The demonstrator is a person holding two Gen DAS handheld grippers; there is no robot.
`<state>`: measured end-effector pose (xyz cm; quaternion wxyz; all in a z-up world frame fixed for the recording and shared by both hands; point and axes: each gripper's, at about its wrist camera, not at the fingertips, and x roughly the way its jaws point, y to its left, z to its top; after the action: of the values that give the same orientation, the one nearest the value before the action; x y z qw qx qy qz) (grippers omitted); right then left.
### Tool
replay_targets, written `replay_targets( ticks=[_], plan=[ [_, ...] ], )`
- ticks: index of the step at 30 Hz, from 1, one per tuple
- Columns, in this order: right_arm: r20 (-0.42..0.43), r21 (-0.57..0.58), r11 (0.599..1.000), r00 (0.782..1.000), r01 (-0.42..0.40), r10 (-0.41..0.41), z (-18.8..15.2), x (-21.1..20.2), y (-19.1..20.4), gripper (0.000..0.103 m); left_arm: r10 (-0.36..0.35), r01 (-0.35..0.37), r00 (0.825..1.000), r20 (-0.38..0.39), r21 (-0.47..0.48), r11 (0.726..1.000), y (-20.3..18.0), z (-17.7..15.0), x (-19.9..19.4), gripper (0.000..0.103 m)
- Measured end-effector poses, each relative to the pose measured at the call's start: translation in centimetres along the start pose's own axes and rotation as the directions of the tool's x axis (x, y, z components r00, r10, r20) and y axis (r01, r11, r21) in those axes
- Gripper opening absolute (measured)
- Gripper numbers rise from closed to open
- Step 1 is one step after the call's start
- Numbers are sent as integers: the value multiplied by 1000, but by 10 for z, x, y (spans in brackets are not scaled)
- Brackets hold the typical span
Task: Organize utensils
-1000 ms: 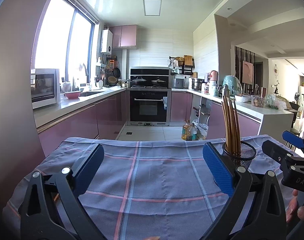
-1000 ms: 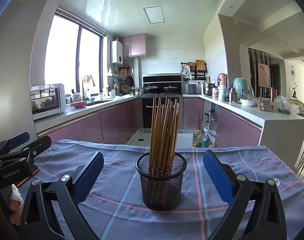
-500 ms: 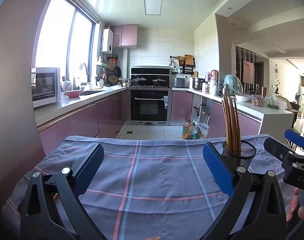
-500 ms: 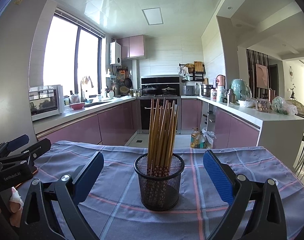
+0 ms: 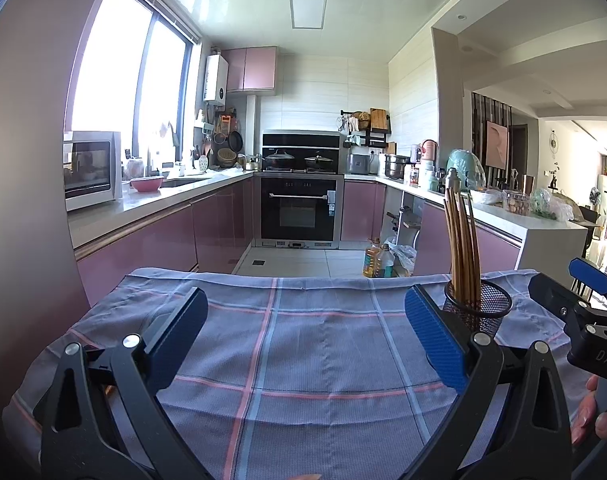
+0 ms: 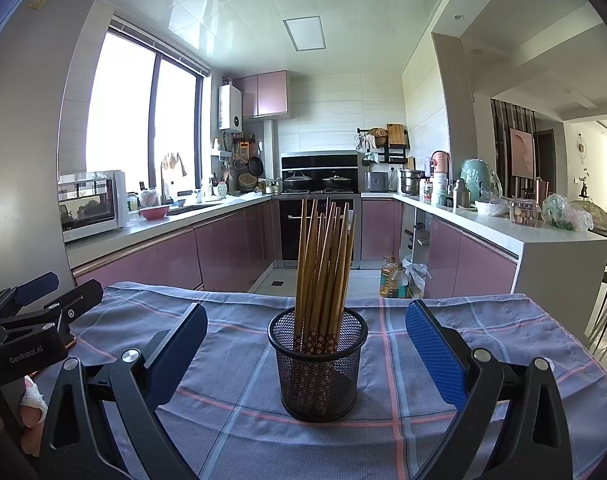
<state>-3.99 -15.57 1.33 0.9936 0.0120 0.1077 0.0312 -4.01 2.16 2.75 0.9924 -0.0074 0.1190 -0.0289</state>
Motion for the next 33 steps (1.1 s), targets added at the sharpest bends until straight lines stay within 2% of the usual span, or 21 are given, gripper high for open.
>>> replay_targets(
  ticks=[33],
  plan=[
    [5, -4, 1000, 1000, 4, -4, 2, -3, 1, 96, -1, 1, 1000, -10, -6, 1000, -4, -4, -2, 97]
  ],
)
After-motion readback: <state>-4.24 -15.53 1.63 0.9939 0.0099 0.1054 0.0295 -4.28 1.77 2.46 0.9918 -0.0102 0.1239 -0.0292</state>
